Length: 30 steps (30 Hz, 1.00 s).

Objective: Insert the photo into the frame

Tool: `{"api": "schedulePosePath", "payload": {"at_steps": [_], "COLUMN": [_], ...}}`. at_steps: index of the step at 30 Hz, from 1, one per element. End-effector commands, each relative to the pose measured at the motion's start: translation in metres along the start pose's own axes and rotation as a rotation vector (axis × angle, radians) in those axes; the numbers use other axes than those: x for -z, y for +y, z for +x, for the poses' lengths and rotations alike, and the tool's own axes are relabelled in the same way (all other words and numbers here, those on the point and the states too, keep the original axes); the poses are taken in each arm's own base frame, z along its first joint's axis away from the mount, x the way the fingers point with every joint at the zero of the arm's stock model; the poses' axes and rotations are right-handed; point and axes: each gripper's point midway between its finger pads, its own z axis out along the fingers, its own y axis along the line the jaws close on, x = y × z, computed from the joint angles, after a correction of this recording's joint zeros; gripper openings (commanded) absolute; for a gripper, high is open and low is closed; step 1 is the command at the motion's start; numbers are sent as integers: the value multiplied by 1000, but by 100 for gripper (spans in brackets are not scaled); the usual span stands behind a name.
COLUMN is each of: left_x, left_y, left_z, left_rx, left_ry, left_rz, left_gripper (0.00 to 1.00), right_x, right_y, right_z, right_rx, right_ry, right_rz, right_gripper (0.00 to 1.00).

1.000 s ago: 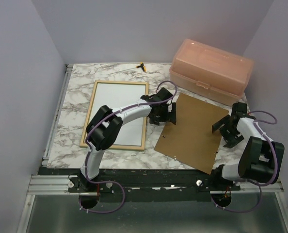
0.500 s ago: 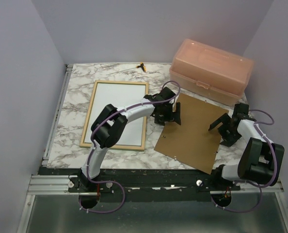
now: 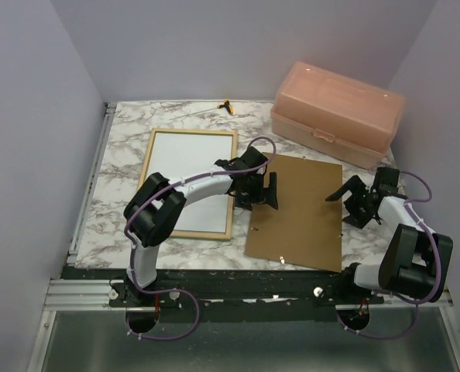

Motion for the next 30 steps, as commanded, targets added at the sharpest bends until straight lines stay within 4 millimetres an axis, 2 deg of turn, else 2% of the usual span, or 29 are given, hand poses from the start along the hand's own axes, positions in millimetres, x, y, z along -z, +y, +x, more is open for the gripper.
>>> {"api": "schedulePosePath", "payload": {"at_steps": [1, 6, 11, 14, 18, 23, 24, 26, 30], "left_x": [47, 71, 89, 96, 101, 112, 115, 118, 136], "left_y": [-69, -64, -42, -32, 1, 59, 65, 64, 77], "left_z": [8, 8, 11, 13, 17, 23, 24, 25, 25], "left_rx": [-67, -61, -38, -41, -36, 14, 5, -7, 11], "left_ry": [-34, -86, -131, -145, -149, -139, -132, -123, -108], "left_rz": [216, 180, 81, 34, -101, -297, -317, -308, -439], "left_gripper": [95, 95, 95, 95, 95, 95, 95, 93, 94], "right_x": [-3, -1, -4, -7, -10, -15, -16, -18, -22], "right_y": [11, 16, 27, 41, 61, 75, 76, 76, 70], "right_z": [53, 65, 85, 99, 116, 134, 138, 144, 158], "right_rx": [-46, -47, -27, 14, 28, 66, 74, 88, 121], "right_ry": [216, 252, 316, 336, 364, 388, 392, 404, 447], "right_rz": [-123, -181, -216, -218, -240, -239, -242, -240, -212], "right_gripper": [100, 100, 100, 100, 100, 100, 100, 100, 100]}}
